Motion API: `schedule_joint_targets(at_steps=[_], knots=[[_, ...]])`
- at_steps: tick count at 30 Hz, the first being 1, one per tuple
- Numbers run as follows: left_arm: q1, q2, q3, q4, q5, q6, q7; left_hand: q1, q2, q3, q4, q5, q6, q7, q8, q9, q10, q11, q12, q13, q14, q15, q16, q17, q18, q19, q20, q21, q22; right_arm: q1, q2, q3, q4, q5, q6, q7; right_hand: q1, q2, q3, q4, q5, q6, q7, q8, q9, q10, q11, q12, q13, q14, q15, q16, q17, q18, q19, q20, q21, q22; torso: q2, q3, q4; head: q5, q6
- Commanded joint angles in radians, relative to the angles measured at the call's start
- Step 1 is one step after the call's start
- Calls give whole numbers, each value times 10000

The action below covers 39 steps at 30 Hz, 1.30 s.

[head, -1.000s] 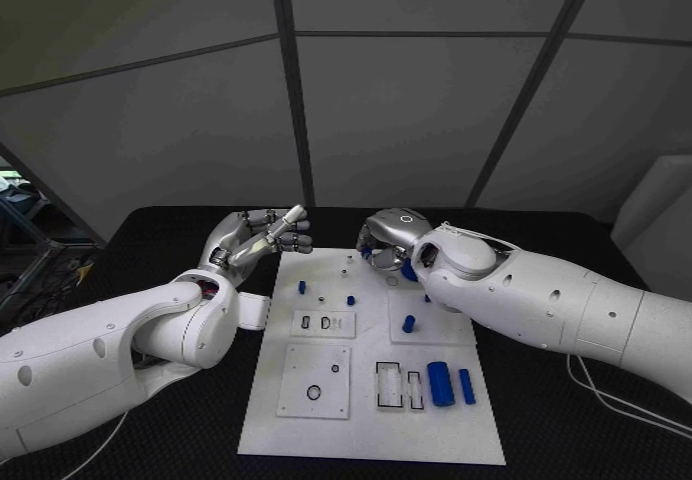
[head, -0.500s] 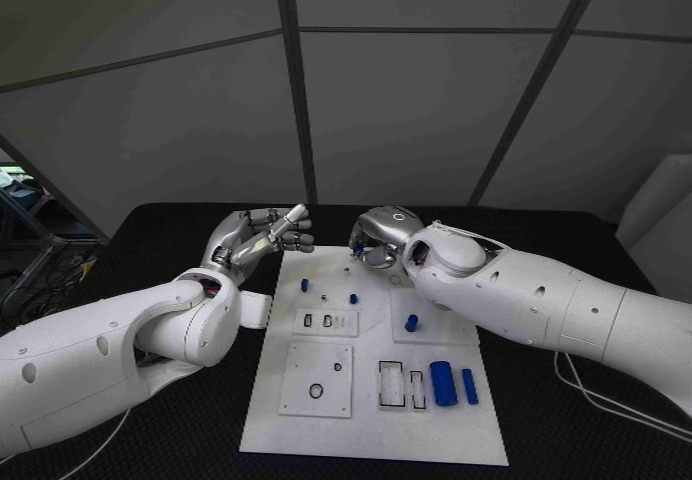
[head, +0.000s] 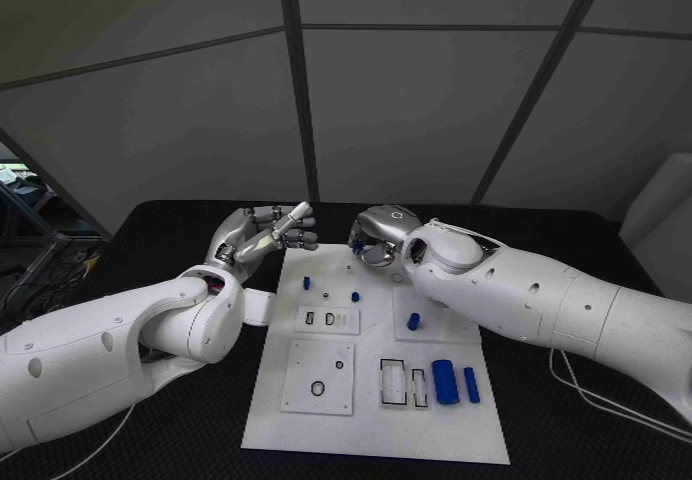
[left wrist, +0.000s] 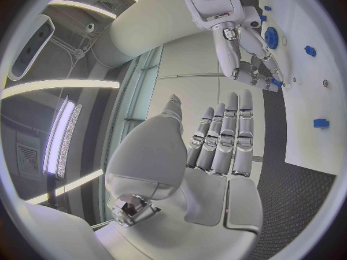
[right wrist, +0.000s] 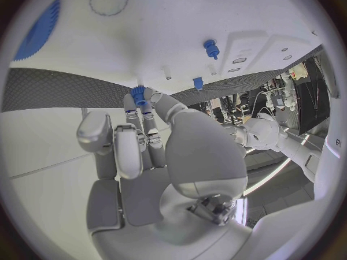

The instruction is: Assemble the parts on the task board

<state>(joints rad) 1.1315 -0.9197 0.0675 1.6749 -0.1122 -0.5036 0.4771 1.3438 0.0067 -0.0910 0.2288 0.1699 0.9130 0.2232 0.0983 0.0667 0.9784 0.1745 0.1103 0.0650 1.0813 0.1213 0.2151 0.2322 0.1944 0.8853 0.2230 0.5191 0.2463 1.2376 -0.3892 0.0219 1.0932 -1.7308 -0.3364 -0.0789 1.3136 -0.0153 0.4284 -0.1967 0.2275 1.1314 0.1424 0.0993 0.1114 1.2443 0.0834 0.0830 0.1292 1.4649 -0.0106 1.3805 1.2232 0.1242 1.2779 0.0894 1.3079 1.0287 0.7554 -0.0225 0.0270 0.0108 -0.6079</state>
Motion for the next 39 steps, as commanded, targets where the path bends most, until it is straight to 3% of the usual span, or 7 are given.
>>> schedule_joint_targets(at_steps=[1, 16, 21, 28, 39], knots=[[18, 18, 12, 14, -17, 125, 45, -20, 111, -55, 7, -42, -54, 14, -61, -8, -65, 16, -48, -14, -52, 5, -69, 13, -161, -60, -2, 51, 16, 23, 50, 7, -56, 42, 218, 111, 48, -36, 19, 46, 35, -55, 25, -36, 10, 124, -136, -35, 44, 490, -12, 41, -3, -196, -60, 37, 52, -13, 1, -1, -2, 8, -5], [29, 38, 15, 14, -17, 130, 38, -20, 111, -55, 7, -42, -54, 14, -61, -8, -65, 16, -48, -14, -52, 5, -69, 13, -161, -60, -2, 51, 16, 20, 252, 3, -308, 49, 479, 171, 0, -98, 51, 127, -46, -195, 78, -148, 22, -67, -70, -171, 58, 474, 44, 45, -29, -179, -149, 86, 28, -80, 16, -1, -16, 51, -24], [31, 41, 16, 10, -17, 138, 30, -14, 117, -61, 1, -42, -62, 23, -75, -8, -80, 23, -64, -15, -64, 11, -89, 20, -161, -81, 4, 54, 18, 20, 304, 3, -432, 54, 578, 138, -112, -219, 159, 247, -82, -664, 214, -386, -45, -675, 91, -240, -57, 446, 183, 41, -57, -142, -313, 195, -71, -283, 9, -3, -16, 38, -44], [31, 41, 16, 11, -17, 161, 17, -9, 122, -67, -5, -42, -77, 33, -92, -11, -103, 33, -84, -17, -73, 18, -106, 26, -161, -99, 9, 57, 21, 20, 371, 2, -560, 152, 700, 170, -279, -565, 237, 427, -480, -1569, 379, -382, -196, -1927, 369, -211, -383, 356, 419, -83, -319, -44, -649, 430, -332, -769, 9, -5, -24, 91, -51], [33, -1, 16, 28, -17, 176, -10, -9, 125, -69, -5, -42, -82, 35, -97, -11, -110, 35, -91, -17, -75, 20, -112, 29, -161, -104, 11, 58, 22, 20, 306, 1, -472, 199, 660, 202, -237, -659, 135, 522, -562, -1735, 332, -358, -202, -2356, 395, -156, -514, 276, 444, -242, -611, 22, -857, 481, -534, -1105, 3, 0, -27, 116, -79]])
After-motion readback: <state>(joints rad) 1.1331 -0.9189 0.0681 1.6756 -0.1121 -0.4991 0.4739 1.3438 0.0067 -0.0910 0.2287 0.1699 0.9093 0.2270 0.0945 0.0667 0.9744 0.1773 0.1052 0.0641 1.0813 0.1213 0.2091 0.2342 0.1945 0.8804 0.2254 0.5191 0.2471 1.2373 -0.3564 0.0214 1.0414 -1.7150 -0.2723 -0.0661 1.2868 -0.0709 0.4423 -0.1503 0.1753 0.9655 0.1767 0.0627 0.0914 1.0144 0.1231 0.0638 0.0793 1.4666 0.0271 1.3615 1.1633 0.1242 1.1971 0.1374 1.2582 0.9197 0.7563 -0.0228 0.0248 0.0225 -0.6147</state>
